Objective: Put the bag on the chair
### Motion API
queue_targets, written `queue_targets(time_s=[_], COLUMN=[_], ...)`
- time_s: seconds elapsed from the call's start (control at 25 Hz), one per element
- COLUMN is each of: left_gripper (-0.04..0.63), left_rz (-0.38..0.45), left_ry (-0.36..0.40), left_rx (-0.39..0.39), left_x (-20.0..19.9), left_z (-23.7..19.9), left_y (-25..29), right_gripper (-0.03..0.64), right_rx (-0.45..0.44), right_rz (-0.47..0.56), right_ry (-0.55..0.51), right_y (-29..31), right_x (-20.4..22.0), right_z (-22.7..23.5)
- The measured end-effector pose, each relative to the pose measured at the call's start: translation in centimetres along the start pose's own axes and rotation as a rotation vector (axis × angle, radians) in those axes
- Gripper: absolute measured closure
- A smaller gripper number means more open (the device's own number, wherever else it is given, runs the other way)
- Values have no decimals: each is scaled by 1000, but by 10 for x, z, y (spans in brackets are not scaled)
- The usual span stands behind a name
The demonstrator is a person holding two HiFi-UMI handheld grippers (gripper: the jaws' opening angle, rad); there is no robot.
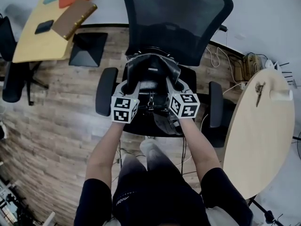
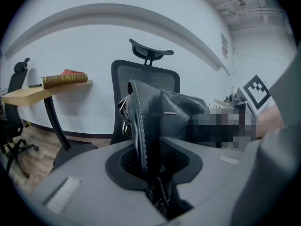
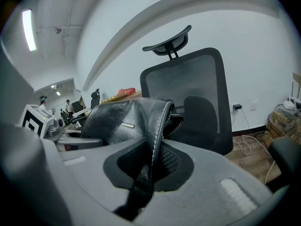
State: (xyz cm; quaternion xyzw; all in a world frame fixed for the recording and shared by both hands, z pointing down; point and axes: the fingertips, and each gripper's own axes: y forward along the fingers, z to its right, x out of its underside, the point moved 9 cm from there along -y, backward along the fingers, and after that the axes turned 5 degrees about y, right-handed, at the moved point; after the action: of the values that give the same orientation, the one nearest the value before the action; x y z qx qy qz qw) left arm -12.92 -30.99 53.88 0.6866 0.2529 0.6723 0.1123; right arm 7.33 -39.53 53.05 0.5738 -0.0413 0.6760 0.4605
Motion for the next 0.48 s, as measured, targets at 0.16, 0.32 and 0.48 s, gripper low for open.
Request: queue_targets(time_s=[0.16, 0.32, 0.48], left_gripper=[475, 456, 443], left_rz=[-22, -39, -47], left_ry=[-4, -13, -15], left_rx=[-24, -49, -65], left_x=[14, 21, 24], left_z=[-3, -3, -6], left_y=[7, 11, 15], right_gripper=[583, 581, 572], right_rx=[4, -9, -8], right_rz=[-28, -32, -43], right_ry=[35, 37, 47], right_y=[8, 11, 16], right_x=[15, 22, 25], right_z=[6, 10, 13])
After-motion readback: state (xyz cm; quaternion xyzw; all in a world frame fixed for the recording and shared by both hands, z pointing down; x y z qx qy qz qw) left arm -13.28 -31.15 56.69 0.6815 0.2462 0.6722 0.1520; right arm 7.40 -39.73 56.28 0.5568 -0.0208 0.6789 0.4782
